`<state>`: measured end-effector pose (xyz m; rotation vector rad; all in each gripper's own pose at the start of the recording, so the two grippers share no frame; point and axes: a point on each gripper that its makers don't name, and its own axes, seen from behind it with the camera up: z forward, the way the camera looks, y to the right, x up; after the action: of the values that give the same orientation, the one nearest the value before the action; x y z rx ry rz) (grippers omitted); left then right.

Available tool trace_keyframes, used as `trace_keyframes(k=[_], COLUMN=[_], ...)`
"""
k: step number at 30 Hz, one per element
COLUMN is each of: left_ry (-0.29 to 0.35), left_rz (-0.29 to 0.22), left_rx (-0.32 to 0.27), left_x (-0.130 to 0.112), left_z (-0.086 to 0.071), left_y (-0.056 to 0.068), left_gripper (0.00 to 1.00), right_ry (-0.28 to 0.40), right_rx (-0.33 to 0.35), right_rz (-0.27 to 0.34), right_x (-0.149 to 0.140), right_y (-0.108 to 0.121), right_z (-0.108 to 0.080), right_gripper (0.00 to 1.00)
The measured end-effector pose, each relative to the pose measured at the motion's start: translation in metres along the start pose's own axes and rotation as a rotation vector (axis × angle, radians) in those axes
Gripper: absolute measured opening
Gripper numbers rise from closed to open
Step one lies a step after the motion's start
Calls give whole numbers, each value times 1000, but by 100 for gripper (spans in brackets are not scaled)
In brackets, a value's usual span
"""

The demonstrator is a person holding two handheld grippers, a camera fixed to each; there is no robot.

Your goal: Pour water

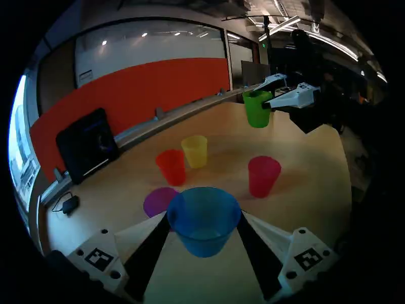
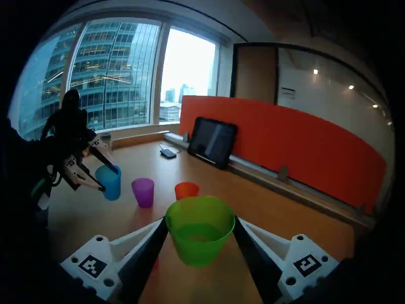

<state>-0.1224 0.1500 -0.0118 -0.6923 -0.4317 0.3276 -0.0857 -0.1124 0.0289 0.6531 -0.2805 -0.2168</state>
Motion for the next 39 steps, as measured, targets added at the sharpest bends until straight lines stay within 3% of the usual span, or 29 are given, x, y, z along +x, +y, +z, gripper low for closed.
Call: trace_keyframes(k=[11,32,39], left_ry=[-77,-111,-118], left_rz=[-14,-49,-63], left_rx=[-45,-59,-62], left_x=[-31,-59,-64], left_z=[16,32,30], left_y=[9,6,6], left_gripper=[88,88,88], right_ry=[-79,-149,-177], right_rx=[18,33,34], right_rz=[7,16,15], right_x=[-33,-68,-83], right_y=[-2,-10,-15], right_z=[6,18,20], right_gripper=[93,93,93])
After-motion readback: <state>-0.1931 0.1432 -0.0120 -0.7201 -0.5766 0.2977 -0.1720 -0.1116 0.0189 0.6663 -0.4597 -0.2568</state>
